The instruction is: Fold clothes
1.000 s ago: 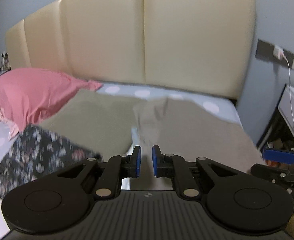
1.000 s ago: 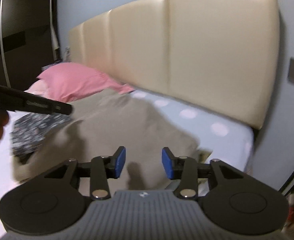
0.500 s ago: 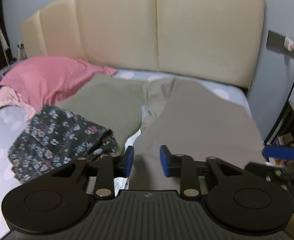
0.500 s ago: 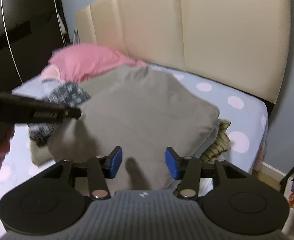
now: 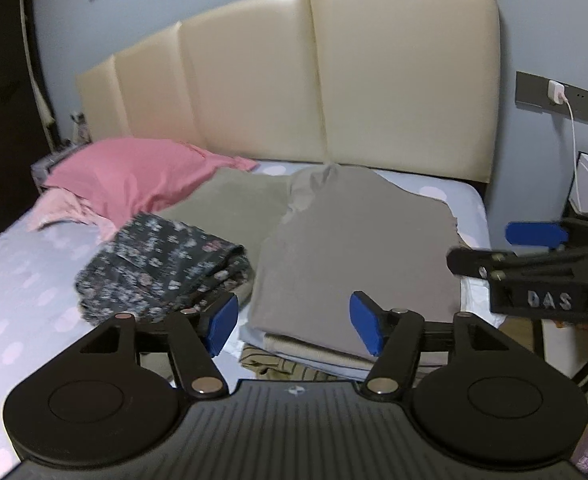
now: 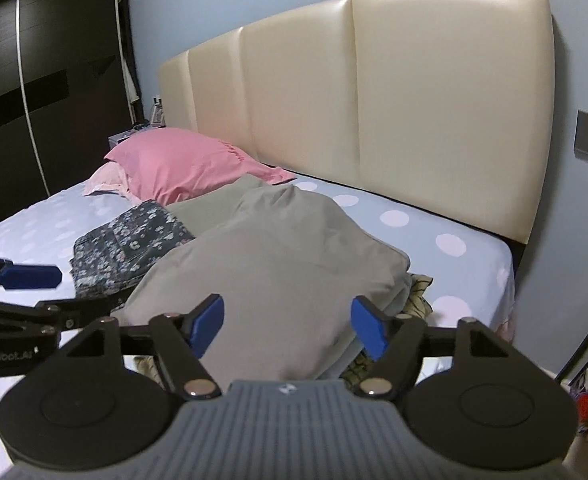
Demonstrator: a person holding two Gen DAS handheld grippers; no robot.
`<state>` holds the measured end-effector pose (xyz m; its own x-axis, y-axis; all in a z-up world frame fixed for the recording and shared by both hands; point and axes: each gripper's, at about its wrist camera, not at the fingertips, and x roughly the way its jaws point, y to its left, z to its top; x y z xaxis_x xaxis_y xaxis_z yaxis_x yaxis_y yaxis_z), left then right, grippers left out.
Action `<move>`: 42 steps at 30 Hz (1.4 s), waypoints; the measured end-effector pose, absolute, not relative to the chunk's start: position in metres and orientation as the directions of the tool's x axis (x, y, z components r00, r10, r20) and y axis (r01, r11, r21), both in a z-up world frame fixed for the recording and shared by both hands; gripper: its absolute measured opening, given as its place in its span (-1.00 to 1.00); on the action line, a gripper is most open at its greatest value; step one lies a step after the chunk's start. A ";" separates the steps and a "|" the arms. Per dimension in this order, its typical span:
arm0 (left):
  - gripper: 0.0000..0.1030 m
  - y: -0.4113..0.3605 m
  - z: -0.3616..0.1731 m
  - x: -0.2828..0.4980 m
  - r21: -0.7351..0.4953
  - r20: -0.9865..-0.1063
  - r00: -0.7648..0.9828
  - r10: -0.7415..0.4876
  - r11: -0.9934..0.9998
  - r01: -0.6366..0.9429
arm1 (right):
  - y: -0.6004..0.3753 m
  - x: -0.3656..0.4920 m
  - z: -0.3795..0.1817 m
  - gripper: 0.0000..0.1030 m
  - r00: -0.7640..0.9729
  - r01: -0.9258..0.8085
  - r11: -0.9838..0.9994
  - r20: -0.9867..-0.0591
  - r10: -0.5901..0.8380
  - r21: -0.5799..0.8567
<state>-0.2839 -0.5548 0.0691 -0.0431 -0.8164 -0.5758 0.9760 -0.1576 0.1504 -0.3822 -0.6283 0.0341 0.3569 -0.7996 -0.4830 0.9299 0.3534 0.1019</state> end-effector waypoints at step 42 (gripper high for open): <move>0.31 -0.519 0.035 -0.289 -0.016 -0.673 -0.002 -0.740 0.012 1.000 | -0.572 -0.388 0.023 0.77 0.293 0.954 0.279 -0.558 -0.776 0.114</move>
